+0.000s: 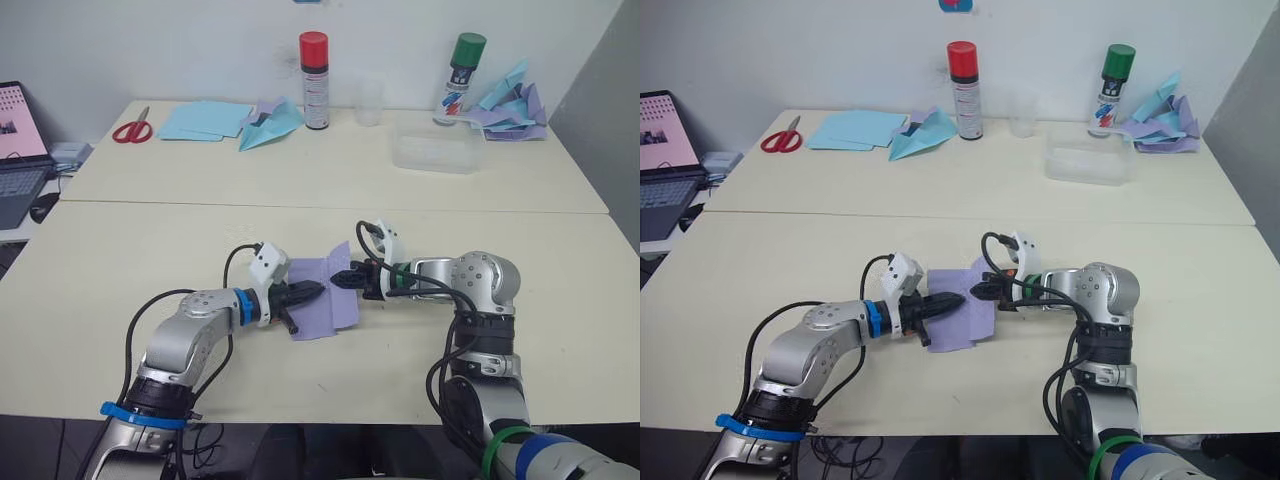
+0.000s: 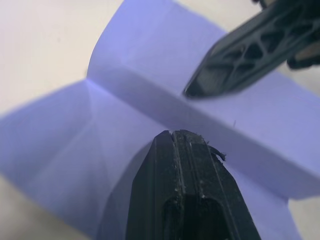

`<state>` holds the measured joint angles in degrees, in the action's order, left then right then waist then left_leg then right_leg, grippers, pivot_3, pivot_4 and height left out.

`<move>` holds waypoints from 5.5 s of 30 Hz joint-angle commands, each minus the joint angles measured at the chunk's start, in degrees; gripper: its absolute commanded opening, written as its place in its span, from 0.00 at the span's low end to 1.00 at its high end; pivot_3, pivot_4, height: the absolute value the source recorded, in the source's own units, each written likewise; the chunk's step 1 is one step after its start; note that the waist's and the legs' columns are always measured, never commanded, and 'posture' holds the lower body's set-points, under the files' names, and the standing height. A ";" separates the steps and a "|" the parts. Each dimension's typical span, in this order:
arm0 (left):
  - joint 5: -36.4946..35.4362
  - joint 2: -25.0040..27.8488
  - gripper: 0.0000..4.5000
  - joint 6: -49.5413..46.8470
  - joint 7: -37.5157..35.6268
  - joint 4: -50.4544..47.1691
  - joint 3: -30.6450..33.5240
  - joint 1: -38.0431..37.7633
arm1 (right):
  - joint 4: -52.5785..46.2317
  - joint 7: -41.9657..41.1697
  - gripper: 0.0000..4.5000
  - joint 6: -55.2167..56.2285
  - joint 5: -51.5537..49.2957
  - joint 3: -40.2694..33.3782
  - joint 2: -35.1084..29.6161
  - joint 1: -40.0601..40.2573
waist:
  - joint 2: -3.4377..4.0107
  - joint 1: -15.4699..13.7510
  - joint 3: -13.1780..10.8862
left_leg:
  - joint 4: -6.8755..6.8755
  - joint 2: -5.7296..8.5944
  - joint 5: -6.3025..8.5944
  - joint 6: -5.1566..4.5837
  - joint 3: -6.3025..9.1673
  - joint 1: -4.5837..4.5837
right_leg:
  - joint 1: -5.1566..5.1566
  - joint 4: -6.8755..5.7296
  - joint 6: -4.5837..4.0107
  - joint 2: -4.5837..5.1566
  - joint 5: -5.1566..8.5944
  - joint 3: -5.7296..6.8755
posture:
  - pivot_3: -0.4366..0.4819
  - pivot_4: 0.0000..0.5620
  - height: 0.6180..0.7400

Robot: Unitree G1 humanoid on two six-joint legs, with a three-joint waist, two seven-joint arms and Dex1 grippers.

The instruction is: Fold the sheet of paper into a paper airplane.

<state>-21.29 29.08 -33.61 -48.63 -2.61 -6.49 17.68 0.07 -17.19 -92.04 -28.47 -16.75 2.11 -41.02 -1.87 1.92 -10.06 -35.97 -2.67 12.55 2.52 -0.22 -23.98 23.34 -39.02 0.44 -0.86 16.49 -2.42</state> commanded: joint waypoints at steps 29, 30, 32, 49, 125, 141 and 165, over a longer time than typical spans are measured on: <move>8.54 3.56 0.00 4.18 -5.92 6.92 -6.88 2.22 | -4.15 6.07 0.01 1.18 -5.78 1.40 -4.64 5.14 | 0.00 -0.03 0.09 | -0.04 0.02 0.00 -0.01 -0.06 0.07 | -0.08 -0.03 0.25 -0.04 0.13 -0.03 | 0.48 0.27 1.00; 7.90 3.11 0.00 3.66 -5.76 6.51 -6.59 1.96 | -4.09 5.81 0.01 1.68 -5.67 1.86 -4.96 5.27 | 0.00 -0.03 0.10 | -0.04 0.02 0.00 -0.01 -0.06 0.08 | -0.08 -0.03 0.25 -0.04 0.13 -0.04 | 0.48 0.27 1.00; 7.27 2.69 0.00 3.04 -5.67 5.82 -6.42 1.60 | -3.97 5.31 0.01 2.81 -5.53 2.86 -5.60 5.46 | 0.00 -0.03 0.10 | -0.04 0.02 -0.01 -0.01 -0.06 0.08 | -0.08 -0.03 0.25 -0.04 0.13 -0.04 | 0.48 0.27 1.00; 8.16 2.37 0.00 4.03 -5.43 7.18 -6.51 2.26 | -5.31 2.81 0.52 6.26 -5.70 5.11 -10.65 6.12 | 0.02 -0.03 0.28 | -0.07 0.02 -0.01 -0.01 -0.07 0.15 | -0.14 -0.06 0.26 -0.05 0.12 -0.02 | 0.48 0.27 1.00; 9.05 2.10 0.00 6.23 -2.32 6.91 -5.67 0.96 | -8.88 -17.11 0.01 71.18 19.62 31.77 -15.28 16.40 | 0.20 -0.14 0.71 | -0.35 0.03 -0.03 -0.03 -0.07 0.26 | -0.20 -0.42 0.35 -0.10 0.06 -0.07 | 0.48 0.27 1.00; 1.38 -5.36 0.00 -2.01 5.67 11.48 5.11 6.95 | 0.01 -18.63 0.01 62.46 27.38 39.94 -17.81 17.90 | 0.16 -0.16 0.76 | -1.02 0.08 -0.05 -0.06 -0.07 0.23 | -0.24 -0.91 0.37 -0.10 0.06 -0.01 | 0.48 0.27 1.00; 6.15 -2.26 0.00 6.60 6.15 -0.51 0.11 2.09 | 0.74 -18.93 0.01 63.06 26.50 37.01 -17.20 17.17 | 0.12 -0.09 0.73 | -0.99 0.07 -0.06 -0.06 -0.03 0.26 | -0.23 -0.91 0.39 -0.10 0.03 -0.11 | 0.48 0.27 1.00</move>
<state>-17.81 25.48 -28.11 -42.05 -3.24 -4.60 19.68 0.28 -35.89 -27.99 -1.65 21.35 -14.51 -23.74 -1.75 1.83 -9.33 -36.96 -2.60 12.49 2.46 -0.26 -23.73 23.11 -39.93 0.82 -0.96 16.53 -2.53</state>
